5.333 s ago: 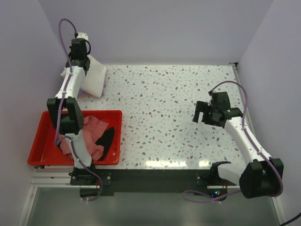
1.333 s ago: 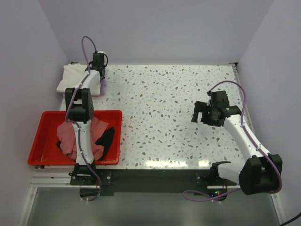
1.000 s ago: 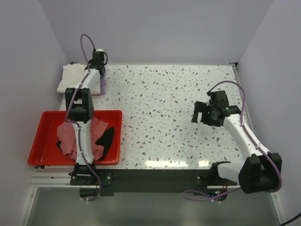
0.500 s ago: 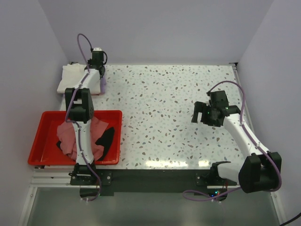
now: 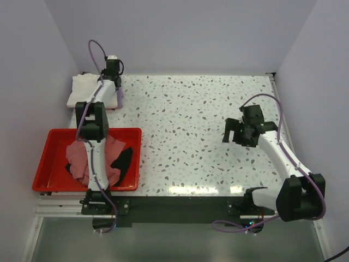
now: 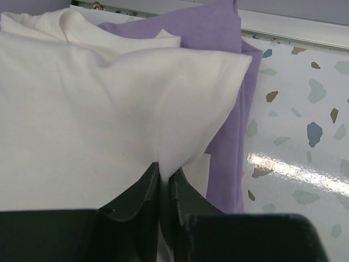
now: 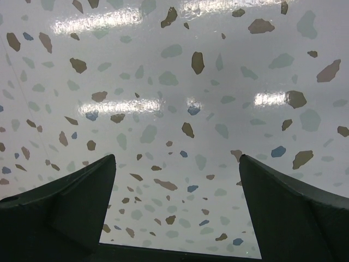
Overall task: Fold and stack the t-shirts
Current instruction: Neatly place the folded tshirt to the corner, then reset both grippers
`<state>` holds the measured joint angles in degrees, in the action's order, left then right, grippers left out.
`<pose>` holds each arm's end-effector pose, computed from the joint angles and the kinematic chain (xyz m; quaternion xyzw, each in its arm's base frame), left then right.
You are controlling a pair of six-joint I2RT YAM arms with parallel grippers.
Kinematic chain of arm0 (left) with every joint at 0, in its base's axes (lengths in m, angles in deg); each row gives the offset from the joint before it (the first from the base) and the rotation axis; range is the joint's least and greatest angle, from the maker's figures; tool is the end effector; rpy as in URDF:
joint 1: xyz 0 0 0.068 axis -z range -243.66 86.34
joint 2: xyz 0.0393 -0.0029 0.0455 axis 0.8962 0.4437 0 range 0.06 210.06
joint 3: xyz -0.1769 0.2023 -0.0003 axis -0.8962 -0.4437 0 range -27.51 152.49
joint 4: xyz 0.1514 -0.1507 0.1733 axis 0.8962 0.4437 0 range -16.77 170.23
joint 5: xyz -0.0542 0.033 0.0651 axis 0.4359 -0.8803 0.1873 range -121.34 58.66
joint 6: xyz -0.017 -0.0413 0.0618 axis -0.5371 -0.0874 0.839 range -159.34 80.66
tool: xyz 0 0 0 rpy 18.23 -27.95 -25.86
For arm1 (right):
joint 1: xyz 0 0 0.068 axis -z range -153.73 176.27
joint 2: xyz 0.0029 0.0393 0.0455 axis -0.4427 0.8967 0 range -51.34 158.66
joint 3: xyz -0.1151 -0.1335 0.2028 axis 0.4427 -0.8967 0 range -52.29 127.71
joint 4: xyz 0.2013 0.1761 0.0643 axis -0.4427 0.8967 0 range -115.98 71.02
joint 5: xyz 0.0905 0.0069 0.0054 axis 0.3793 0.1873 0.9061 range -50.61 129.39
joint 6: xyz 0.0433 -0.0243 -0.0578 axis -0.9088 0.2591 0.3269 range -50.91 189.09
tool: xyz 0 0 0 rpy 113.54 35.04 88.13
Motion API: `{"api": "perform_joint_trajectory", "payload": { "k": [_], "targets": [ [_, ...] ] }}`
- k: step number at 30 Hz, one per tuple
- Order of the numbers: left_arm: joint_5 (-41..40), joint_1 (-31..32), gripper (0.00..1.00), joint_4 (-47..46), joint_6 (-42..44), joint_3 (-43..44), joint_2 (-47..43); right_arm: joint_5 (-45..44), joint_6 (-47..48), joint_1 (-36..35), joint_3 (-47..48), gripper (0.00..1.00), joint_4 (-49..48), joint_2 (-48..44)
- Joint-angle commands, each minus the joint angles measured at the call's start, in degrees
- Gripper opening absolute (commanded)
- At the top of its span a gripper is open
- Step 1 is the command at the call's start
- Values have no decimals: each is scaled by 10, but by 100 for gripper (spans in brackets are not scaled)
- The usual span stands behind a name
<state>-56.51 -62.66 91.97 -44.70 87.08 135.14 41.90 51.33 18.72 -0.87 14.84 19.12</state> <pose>0.5710 0.0176 0.1786 -0.1269 0.8776 0.1734 0.4287 0.2648 0.0381 0.2106 0.0802 0.9621 0.0775 0.2490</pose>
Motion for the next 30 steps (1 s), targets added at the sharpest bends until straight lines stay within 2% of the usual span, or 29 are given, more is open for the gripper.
{"api": "perform_joint_trajectory", "payload": {
  "k": [1, 2, 4, 5, 7, 8, 11, 13, 15, 22, 25, 29, 30],
  "targets": [
    [19, -5, 9, -20, -13, 23, 18, -4, 8, 2, 18, 99, -2, 2],
    [21, -4, 23, -19, -11, 21, 17, -4, 8, 1, 18, 99, -2, 0],
    [22, -5, 33, -20, -11, 17, 13, -5, 9, 2, 18, 99, -1, -1],
    [27, -5, 43, -20, -10, 16, 6, -5, 8, 2, 18, 99, -1, -1],
    [37, -4, 52, -21, -11, 11, -10, -5, 10, 1, 17, 99, -1, -2],
    [40, -4, 62, -21, -13, 9, -17, -5, 9, 1, 18, 99, -1, -2],
    [57, -4, 78, -19, -22, 5, -45, -3, 10, 2, 17, 99, -1, -6],
    [77, -4, 85, -13, -26, 2, -62, 0, 10, 1, 17, 99, -2, -8],
    [90, -4, 99, -6, -35, 0, -89, 1, 10, 2, 16, 99, -3, -11],
    [158, -4, 100, 6, -63, -34, -190, 13, 11, 1, 12, 99, -5, -24],
    [160, -4, 100, 26, -72, -43, -219, 22, 11, 2, 11, 99, -7, -30],
    [167, -2, 100, 72, -148, -57, -289, 30, 11, 1, 11, 99, -11, -38],
    [174, -1, 100, 82, -169, -93, -307, 31, 11, 1, 11, 99, -11, -41]
  ]
}}
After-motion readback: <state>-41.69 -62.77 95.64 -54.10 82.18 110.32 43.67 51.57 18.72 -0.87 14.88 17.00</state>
